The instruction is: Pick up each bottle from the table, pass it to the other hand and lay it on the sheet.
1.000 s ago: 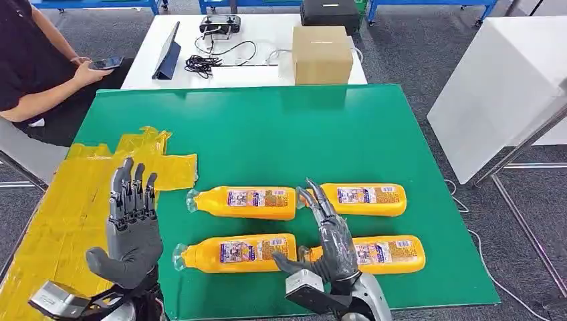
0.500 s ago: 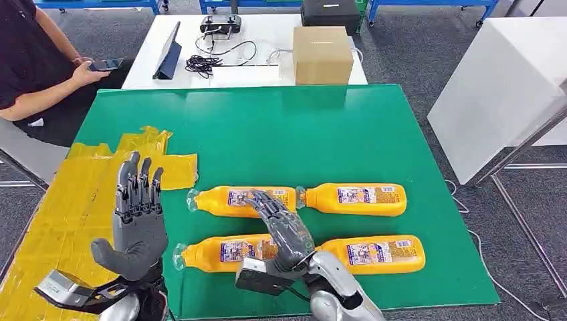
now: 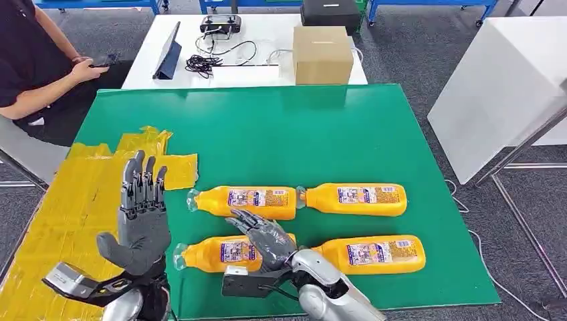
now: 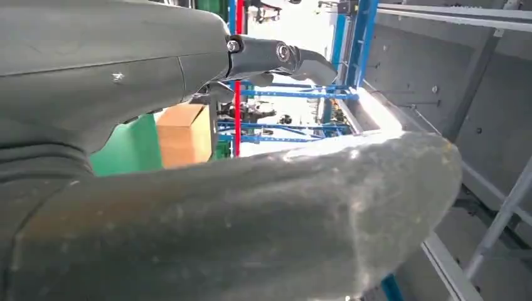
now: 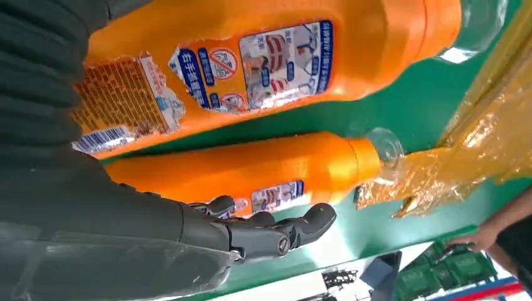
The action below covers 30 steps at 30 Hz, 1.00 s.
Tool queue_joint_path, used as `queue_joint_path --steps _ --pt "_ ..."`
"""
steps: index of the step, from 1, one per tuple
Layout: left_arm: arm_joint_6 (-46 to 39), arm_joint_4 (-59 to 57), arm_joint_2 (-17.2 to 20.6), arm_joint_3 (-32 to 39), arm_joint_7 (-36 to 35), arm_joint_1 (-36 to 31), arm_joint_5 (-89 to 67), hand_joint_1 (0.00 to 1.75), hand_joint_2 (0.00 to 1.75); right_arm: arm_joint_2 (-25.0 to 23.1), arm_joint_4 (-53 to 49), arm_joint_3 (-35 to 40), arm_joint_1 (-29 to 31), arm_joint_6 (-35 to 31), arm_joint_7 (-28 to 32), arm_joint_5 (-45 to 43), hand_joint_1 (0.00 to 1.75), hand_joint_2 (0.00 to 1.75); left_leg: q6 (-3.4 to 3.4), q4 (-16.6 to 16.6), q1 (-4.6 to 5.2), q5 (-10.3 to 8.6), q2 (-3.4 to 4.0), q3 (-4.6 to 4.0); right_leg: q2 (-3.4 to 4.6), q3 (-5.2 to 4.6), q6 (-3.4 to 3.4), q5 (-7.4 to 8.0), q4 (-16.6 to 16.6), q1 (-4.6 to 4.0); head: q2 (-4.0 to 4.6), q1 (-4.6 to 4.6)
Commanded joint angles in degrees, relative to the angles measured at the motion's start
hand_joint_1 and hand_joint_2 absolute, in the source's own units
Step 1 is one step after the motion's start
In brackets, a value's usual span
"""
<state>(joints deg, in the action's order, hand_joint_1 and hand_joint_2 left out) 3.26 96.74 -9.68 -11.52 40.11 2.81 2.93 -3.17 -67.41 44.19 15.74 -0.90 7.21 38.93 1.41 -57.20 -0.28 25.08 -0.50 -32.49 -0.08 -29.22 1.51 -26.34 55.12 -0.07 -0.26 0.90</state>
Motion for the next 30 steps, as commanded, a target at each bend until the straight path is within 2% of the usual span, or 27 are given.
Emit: queue_joint_path --steps 1,8,11,12,19,20,22,28,29,30 --pt "0.2 -4.2 0.0 1.1 -0.1 -2.0 0.1 0.00 0.00 0.4 6.3 3.4 3.8 1.5 -0.2 -1.3 0.00 1.75 -0.03 0.0 0.01 0.01 0.06 0.08 0.04 0.07 0.01 0.00 0.0 0.01 0.00 0.00" --pt "-0.5 -4.4 -0.2 2.3 -0.1 -1.8 0.4 0.00 0.00 2.4 8.7 7.3 5.5 4.9 -3.1 -2.9 0.00 1.75 -0.02 0.1 0.01 0.00 0.03 0.09 0.01 0.09 0.02 0.01 -0.1 0.01 0.00 0.02" --pt "-1.6 -3.6 -0.3 2.9 -0.1 -1.7 0.7 0.00 0.00 3.8 4.2 9.0 5.0 5.9 -7.3 -3.0 0.00 1.75 -0.02 0.0 0.01 0.01 0.05 0.06 0.03 0.05 0.02 0.00 0.0 0.01 0.00 0.02" --pt "-2.8 -2.5 -0.2 4.1 -0.1 0.0 0.6 0.00 0.00 6.6 -0.4 10.2 3.6 5.2 -12.3 -0.2 0.00 1.75 -0.03 0.0 0.00 0.01 0.05 0.08 0.01 0.09 0.02 0.00 -0.1 0.01 0.00 0.00" --pt "-2.9 -1.4 -0.1 4.5 -0.1 0.3 0.6 0.00 0.00 7.6 -2.6 10.9 3.4 5.1 -13.6 1.0 0.00 1.75 -0.02 0.0 0.00 0.01 0.03 0.07 0.00 0.07 0.02 0.00 -0.1 0.00 0.00 0.02" --pt "-3.0 -0.1 -0.3 5.6 -0.2 1.2 0.6 0.00 0.00 10.3 -7.3 12.7 2.4 7.3 -17.9 2.5 0.00 1.75 -0.02 0.0 -0.01 0.03 0.01 0.11 -0.03 0.12 0.03 -0.02 -0.1 -0.01 0.00 -0.02" --pt "-3.0 -0.1 -0.4 5.5 -0.2 1.1 0.6 0.00 0.00 10.3 -7.2 12.6 2.6 7.3 -17.9 2.5 0.00 1.75 -0.02 0.0 0.01 0.02 -0.01 0.08 -0.04 0.09 0.02 -0.02 -0.1 0.02 0.00 0.00" --pt "-3.2 -0.8 -0.2 5.0 -0.3 0.3 0.7 0.00 0.00 11.2 -2.8 17.0 5.7 13.0 -18.5 1.7 0.00 1.75 -0.02 0.0 0.00 0.01 0.04 0.12 0.01 0.10 0.01 0.01 -0.1 0.00 0.00 0.00" --pt "-3.3 -1.1 -0.1 4.9 -0.3 0.1 0.7 0.00 0.00 11.6 -2.6 17.4 6.2 13.8 -18.4 0.7 1.50 1.75 -0.02 0.0 0.02 0.00 0.02 0.12 0.00 0.10 0.02 0.00 -0.1 0.02 0.00 0.00" --pt "-3.4 -1.3 0.0 4.7 -0.4 0.0 0.9 0.00 0.00 11.9 -2.4 18.0 6.5 14.2 -18.4 0.3 1.75 1.75 -0.03 0.1 0.01 -0.01 0.01 0.13 -0.02 0.12 0.03 0.01 -0.1 0.02 0.00 0.00"
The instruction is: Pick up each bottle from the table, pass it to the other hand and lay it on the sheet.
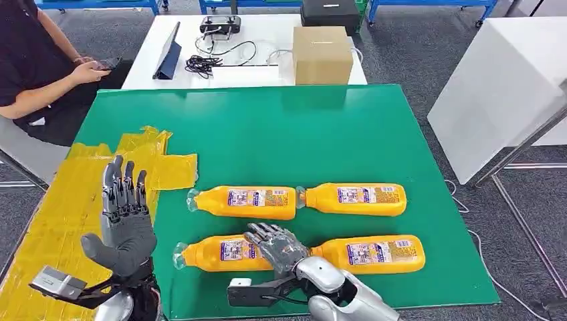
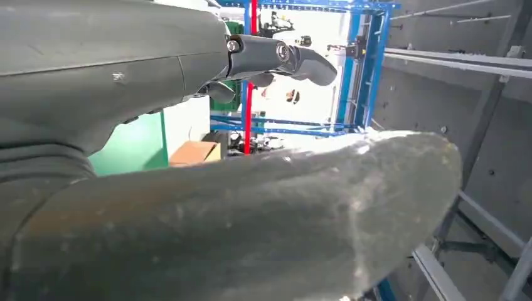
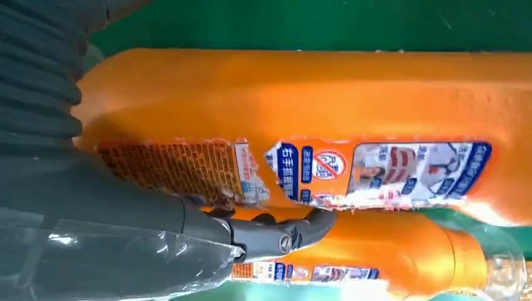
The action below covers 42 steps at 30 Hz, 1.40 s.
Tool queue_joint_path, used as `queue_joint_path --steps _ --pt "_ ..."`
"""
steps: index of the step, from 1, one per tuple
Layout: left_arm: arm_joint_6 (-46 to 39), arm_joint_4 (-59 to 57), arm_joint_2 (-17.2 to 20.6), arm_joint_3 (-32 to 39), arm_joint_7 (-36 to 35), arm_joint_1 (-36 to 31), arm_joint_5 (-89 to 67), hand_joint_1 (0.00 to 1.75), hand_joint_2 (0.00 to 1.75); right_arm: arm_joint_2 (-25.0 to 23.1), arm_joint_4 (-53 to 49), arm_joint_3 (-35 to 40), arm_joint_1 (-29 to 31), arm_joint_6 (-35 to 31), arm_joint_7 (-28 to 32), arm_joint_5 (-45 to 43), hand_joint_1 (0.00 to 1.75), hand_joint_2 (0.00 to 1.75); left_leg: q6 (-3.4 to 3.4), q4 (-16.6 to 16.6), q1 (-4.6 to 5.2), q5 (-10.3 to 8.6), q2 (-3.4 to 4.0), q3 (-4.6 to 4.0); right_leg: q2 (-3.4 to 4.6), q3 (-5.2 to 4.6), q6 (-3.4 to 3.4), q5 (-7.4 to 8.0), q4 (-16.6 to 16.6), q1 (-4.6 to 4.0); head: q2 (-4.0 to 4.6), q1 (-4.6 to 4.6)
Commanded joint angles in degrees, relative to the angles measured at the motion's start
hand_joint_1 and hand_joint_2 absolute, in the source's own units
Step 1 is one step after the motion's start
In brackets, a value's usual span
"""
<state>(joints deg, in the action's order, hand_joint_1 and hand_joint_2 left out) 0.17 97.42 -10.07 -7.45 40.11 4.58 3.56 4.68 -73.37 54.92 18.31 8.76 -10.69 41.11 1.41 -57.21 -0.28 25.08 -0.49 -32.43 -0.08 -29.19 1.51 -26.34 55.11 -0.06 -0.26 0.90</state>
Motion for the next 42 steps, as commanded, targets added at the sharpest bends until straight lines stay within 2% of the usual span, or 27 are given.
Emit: queue_joint_path --steps 1,9,15,17,20,23,25,27,28,31,33,35,38,42 --pt "-0.4 -2.0 0.4 0.5 -0.5 -1.9 0.4 0.00 0.00 4.2 3.7 7.5 4.2 4.7 -0.6 -2.0 1.75 1.75 -0.02 0.1 0.00 -0.01 -0.02 0.08 -0.04 0.09 0.02 0.00 -0.1 0.00 0.00 0.00" --pt "-0.9 -2.6 0.6 -0.3 -0.7 -2.6 0.8 0.00 0.00 4.0 4.0 6.2 3.5 4.2 -1.1 -5.4 1.75 1.75 -0.03 0.1 0.00 -0.02 -0.06 0.18 -0.10 0.20 0.02 0.00 -0.1 0.00 0.00 0.00" --pt "-1.1 -3.2 0.7 -0.7 -0.9 -3.0 1.2 0.00 0.00 2.9 4.3 2.8 1.5 1.0 -1.8 -7.9 1.75 1.75 -0.04 0.1 -0.01 -0.03 -0.11 0.20 -0.14 0.21 0.01 0.00 -0.1 -0.01 0.00 0.00" --pt "-1.2 -3.3 0.6 -0.8 -1.4 -3.0 1.8 0.00 0.00 1.8 4.0 0.0 0.0 -2.0 -1.4 -9.3 1.75 1.75 -0.03 0.1 0.00 -0.01 -0.09 0.20 -0.11 0.19 0.01 -0.02 -0.1 0.00 0.00 0.00" --pt "-1.2 -3.3 0.6 -0.8 -1.4 -3.0 1.8 0.00 0.00 1.8 4.0 0.0 0.0 -2.0 -1.4 -9.3 1.75 1.75 -0.02 0.1 -0.01 0.00 -0.07 0.18 -0.09 0.18 0.02 -0.01 -0.1 -0.01 0.00 0.02" --pt "-1.4 -4.6 0.0 0.4 -4.2 -2.1 4.8 0.00 0.00 0.6 -0.6 -7.5 -5.8 -11.3 3.1 -12.5 1.75 1.75 -0.02 0.1 0.01 -0.02 -0.11 0.19 -0.13 0.20 0.01 -0.02 -0.1 0.01 0.00 0.00" --pt "-2.1 -5.7 0.0 1.4 -5.6 -1.0 6.9 0.00 0.00 -0.7 -8.2 -13.2 -12.0 -17.9 9.3 -15.3 1.75 1.75 -0.03 0.1 0.00 -0.03 -0.20 0.19 -0.22 0.21 0.01 -0.03 -0.1 0.00 0.00 0.02" --pt "-1.6 -5.7 -0.5 2.7 -6.9 0.0 10.4 0.00 0.00 -1.7 -13.4 -16.0 -15.7 -21.6 13.0 -16.6 1.75 1.75 -0.06 0.1 -0.01 -0.01 -0.29 0.19 -0.32 0.23 0.00 -0.08 -0.2 -0.01 0.00 0.00" --pt "-1.6 -5.3 -0.7 2.9 -6.7 0.4 10.8 0.00 1.75 -1.9 -15.1 -16.4 -16.5 -22.7 13.5 -16.2 1.75 1.75 -0.05 0.1 0.03 0.04 -0.16 0.14 -0.17 0.15 0.00 -0.08 -0.1 0.02 0.00 0.04" --pt "-2.0 -4.5 -1.4 3.4 -8.6 1.0 13.3 0.00 1.75 -2.8 -17.2 -17.7 -17.7 -25.3 15.0 -15.2 1.75 1.75 -0.09 0.0 0.01 0.15 0.01 0.09 -0.02 0.11 -0.01 -0.15 0.0 0.01 0.00 0.00" --pt "-0.7 -3.9 -1.5 3.4 -11.2 1.8 18.2 0.00 1.75 -4.2 -18.7 -19.0 -18.4 -29.1 19.8 -16.3 1.75 1.75 -0.06 0.0 0.01 0.07 -0.09 -0.02 -0.12 0.00 0.00 -0.09 0.0 0.00 0.00 -0.02" --pt "1.1 -4.0 -1.2 3.4 -13.0 2.2 22.8 0.00 1.75 -4.6 -19.4 -19.3 -18.4 -30.8 21.6 -17.0 1.75 1.75 -0.05 0.0 0.01 0.07 -0.07 -0.06 -0.07 -0.03 0.01 -0.08 0.0 0.01 0.00 0.02" --pt "4.9 -7.2 0.6 1.9 -16.7 1.3 28.0 0.00 1.75 -4.7 -18.1 -18.8 -16.1 -31.4 22.8 -18.7 1.75 1.75 -0.06 0.1 0.02 0.04 0.07 -0.07 0.05 -0.08 0.01 -0.02 0.0 0.02 0.00 -0.02" --pt "5.9 -8.6 0.8 1.7 -16.7 0.8 28.6 0.00 1.75 -5.1 -16.9 -18.8 -15.0 -31.5 22.9 -19.2 1.75 1.75 -0.05 0.1 0.03 0.00 0.06 -0.02 0.03 -0.04 0.01 0.01 -0.1 0.02 0.00 0.00"
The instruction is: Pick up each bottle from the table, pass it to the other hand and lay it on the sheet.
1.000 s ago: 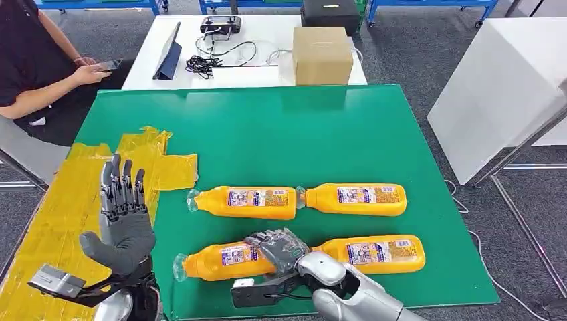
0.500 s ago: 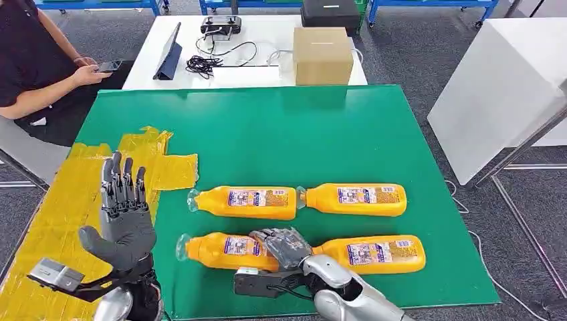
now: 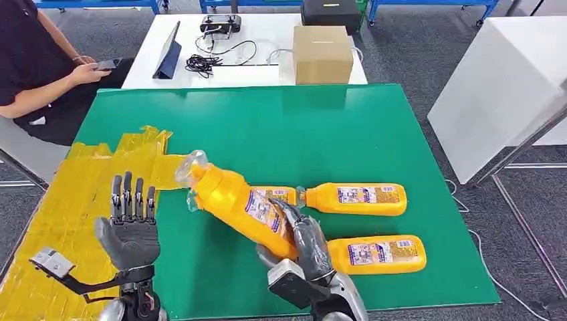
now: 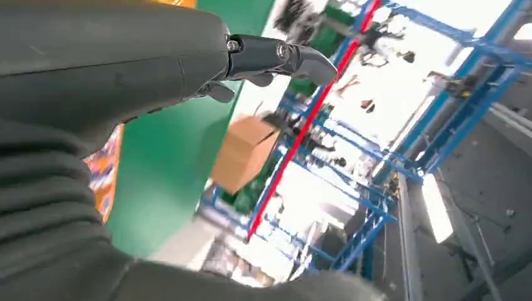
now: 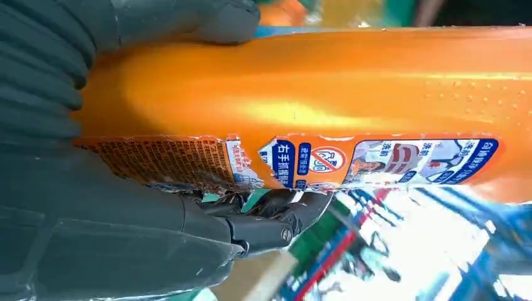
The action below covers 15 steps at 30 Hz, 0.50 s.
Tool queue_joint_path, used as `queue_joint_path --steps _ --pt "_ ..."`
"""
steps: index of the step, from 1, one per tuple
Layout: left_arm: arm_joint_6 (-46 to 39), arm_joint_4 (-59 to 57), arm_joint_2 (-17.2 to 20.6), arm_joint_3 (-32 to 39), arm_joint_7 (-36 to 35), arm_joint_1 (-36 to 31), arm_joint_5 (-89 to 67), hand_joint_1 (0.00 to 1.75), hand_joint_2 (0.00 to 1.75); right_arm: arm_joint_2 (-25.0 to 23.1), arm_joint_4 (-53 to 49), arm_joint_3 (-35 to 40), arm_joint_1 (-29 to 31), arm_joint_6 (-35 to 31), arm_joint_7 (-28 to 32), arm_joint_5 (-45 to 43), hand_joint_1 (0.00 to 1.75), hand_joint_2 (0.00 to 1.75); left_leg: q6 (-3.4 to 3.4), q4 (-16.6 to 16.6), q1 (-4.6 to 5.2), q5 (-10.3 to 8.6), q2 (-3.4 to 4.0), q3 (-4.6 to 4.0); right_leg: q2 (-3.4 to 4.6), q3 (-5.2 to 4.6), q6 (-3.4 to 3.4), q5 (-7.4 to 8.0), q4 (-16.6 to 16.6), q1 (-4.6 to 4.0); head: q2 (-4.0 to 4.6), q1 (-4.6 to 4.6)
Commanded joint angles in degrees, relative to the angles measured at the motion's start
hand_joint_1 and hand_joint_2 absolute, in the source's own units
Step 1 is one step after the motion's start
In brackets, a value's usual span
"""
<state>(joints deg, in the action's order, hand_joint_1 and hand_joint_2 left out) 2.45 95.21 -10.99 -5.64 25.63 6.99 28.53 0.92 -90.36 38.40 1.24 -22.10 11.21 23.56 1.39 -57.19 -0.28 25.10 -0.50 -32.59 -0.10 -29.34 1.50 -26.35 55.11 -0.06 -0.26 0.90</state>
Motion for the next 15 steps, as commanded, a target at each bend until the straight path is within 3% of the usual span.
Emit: queue_joint_path --steps 1,9,15 --pt "3.6 -6.4 1.7 -0.1 -2.2 -1.6 3.6 0.00 1.75 -1.3 0.0 -2.3 2.1 -0.6 1.0 -1.7 1.75 1.75 -0.02 0.1 0.01 -0.01 0.07 0.10 0.04 0.09 0.02 0.02 -0.1 0.01 0.00 0.02" --pt "9.6 -8.2 4.1 -4.3 -5.2 -2.7 3.4 0.00 1.75 -3.0 4.6 -2.3 5.4 -1.5 0.0 -0.4 1.75 1.75 -0.02 0.1 0.03 -0.03 0.06 0.12 0.04 0.12 0.01 0.02 -0.1 0.03 0.00 0.02" --pt "15.9 -9.5 5.9 -8.0 -6.0 -4.2 -0.7 0.00 1.75 -4.8 11.3 1.3 11.3 5.1 -4.5 1.3 1.75 1.75 -0.06 0.1 -0.01 -0.05 0.16 0.18 0.11 0.16 0.00 0.08 -0.1 -0.01 0.00 0.02"
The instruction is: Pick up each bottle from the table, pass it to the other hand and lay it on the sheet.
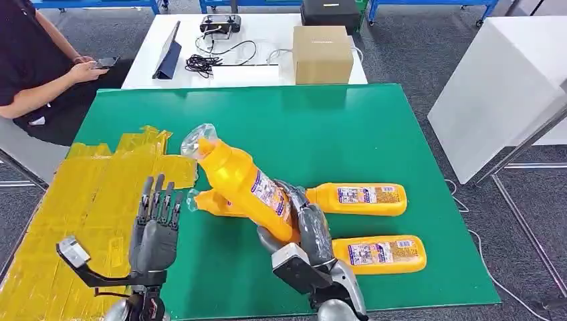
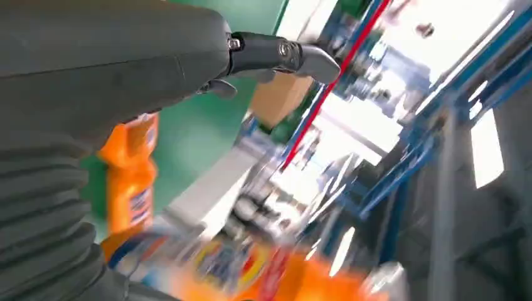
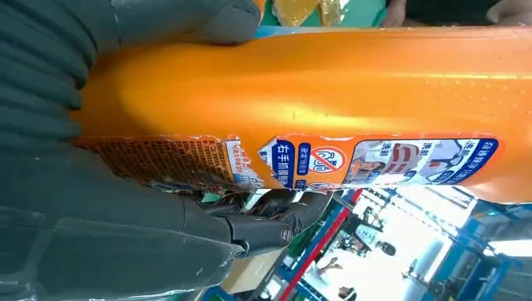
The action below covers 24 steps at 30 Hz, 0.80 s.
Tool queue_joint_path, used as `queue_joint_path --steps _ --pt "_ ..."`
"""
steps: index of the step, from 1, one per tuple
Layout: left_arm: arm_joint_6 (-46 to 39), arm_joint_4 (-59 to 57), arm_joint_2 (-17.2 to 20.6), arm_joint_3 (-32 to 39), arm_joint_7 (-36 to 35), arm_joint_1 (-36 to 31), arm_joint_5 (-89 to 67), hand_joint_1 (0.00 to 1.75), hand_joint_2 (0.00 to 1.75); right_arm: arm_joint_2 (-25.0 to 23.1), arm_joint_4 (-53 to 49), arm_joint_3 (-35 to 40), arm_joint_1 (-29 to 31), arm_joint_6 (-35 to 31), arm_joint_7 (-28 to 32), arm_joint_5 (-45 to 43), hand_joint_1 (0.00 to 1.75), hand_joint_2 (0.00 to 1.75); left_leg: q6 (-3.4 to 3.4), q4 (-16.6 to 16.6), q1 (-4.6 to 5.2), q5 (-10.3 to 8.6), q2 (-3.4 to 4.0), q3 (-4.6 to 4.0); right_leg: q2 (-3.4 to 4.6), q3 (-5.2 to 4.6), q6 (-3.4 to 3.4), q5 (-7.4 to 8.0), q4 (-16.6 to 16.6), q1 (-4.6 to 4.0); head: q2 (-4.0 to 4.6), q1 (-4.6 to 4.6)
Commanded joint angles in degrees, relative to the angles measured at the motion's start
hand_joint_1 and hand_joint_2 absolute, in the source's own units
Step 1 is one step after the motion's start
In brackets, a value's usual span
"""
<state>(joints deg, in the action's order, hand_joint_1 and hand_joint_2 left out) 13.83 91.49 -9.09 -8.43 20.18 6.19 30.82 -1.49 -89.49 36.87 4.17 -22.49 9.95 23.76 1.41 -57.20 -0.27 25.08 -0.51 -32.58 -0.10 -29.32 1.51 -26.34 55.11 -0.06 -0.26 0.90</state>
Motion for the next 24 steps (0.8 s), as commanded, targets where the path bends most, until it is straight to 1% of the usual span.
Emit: queue_joint_path --steps 1,2,4,7,8,12,13,14,15,18,21,22,24 --pt "4.6 -5.8 4.0 -5.2 -0.5 -3.3 -3.0 0.00 1.75 -2.9 10.5 3.3 8.4 5.6 -3.6 1.4 1.75 1.75 -0.04 0.1 0.01 -0.02 0.12 0.11 0.09 0.07 0.00 0.04 -0.1 0.01 0.00 0.00" --pt "5.0 -5.7 3.9 -4.8 -0.5 -3.3 -3.1 0.00 1.75 -2.7 11.5 5.2 9.8 7.1 -4.3 2.1 1.75 1.75 -0.07 0.1 0.00 -0.01 0.23 0.16 0.20 0.09 -0.01 0.06 -0.1 0.00 0.00 0.02" --pt "6.1 -5.6 4.0 -4.7 -0.6 -3.4 -2.4 0.00 1.75 -3.1 12.9 6.4 11.1 8.4 -5.6 2.5 1.75 1.75 -0.04 0.1 0.00 0.01 0.18 0.13 0.16 0.09 0.00 0.03 0.0 0.00 0.00 0.02" --pt "6.4 -5.6 4.0 -4.4 -0.7 -3.5 -2.2 0.00 1.75 -3.5 13.9 6.8 11.7 8.7 -5.7 2.4 1.75 1.75 -0.04 0.1 0.00 0.01 0.10 0.14 0.07 0.12 0.00 0.00 0.0 0.00 0.00 0.00" --pt "7.3 -5.6 3.8 -4.0 -0.8 -3.4 -1.5 0.00 1.75 -3.2 15.2 8.2 12.6 10.8 -6.6 2.4 1.75 1.75 -0.06 0.1 -0.02 0.02 0.13 0.18 0.10 0.16 0.00 0.01 -0.1 -0.01 0.00 0.02" --pt "8.0 -5.7 3.8 -3.3 -0.9 -3.3 -0.7 0.00 1.75 -3.6 16.5 9.7 13.2 11.7 -6.6 2.4 1.75 1.75 -0.05 0.1 -0.03 0.01 0.19 0.16 0.16 0.13 0.01 0.03 -0.1 -0.02 0.00 0.00" --pt "8.2 -5.7 3.8 -3.1 -0.9 -3.3 -0.4 0.00 1.75 -3.6 16.7 10.4 13.6 12.6 -6.8 2.4 1.75 1.75 -0.04 0.1 -0.01 0.00 0.13 0.14 0.10 0.11 0.01 0.02 -0.1 0.00 0.00 0.02" --pt "8.6 -5.9 3.7 -2.7 -0.9 -3.4 0.1 0.00 1.75 -3.4 17.1 11.9 14.4 14.7 -6.8 2.0 1.75 1.75 -0.04 0.1 -0.01 0.00 0.07 0.11 0.05 0.10 0.00 0.01 0.0 -0.01 0.00 0.02" --pt "9.1 -6.3 3.8 -2.1 -1.0 -3.6 0.9 0.00 1.75 -3.8 17.7 13.2 14.9 16.1 -6.9 1.7 1.75 1.75 -0.05 0.1 -0.01 0.00 0.13 0.16 0.11 0.13 0.00 0.03 -0.1 -0.01 0.00 0.02" --pt "9.0 -6.8 3.8 -0.8 -0.8 -3.6 1.5 0.00 1.75 -4.1 18.3 16.1 15.9 18.3 -6.5 1.8 1.75 1.75 -0.07 0.1 -0.02 0.01 0.24 0.16 0.22 0.10 -0.01 0.05 -0.1 -0.02 0.00 0.00" --pt "9.0 -7.5 3.5 0.8 -0.7 -3.6 2.7 0.00 1.75 -4.4 18.5 20.0 16.9 21.4 -5.8 1.5 1.75 1.75 -0.07 0.1 -0.01 0.00 0.17 0.15 0.14 0.11 -0.01 0.02 -0.1 -0.01 0.00 0.00" --pt "9.1 -7.7 3.6 1.0 -0.7 -3.7 2.8 0.00 1.75 -4.7 18.7 20.7 16.9 21.4 -5.8 1.5 1.75 1.75 -0.12 0.2 -0.04 0.01 0.24 0.23 0.19 0.17 -0.03 0.03 -0.1 -0.04 0.00 0.02" --pt "9.2 -8.1 3.6 1.3 -0.7 -4.3 3.0 0.00 1.75 -6.3 19.1 22.5 16.2 22.5 -5.1 1.1 1.75 1.75 -0.04 0.0 -0.02 0.01 0.08 0.08 0.07 0.05 -0.01 0.00 0.0 -0.01 0.00 0.02"
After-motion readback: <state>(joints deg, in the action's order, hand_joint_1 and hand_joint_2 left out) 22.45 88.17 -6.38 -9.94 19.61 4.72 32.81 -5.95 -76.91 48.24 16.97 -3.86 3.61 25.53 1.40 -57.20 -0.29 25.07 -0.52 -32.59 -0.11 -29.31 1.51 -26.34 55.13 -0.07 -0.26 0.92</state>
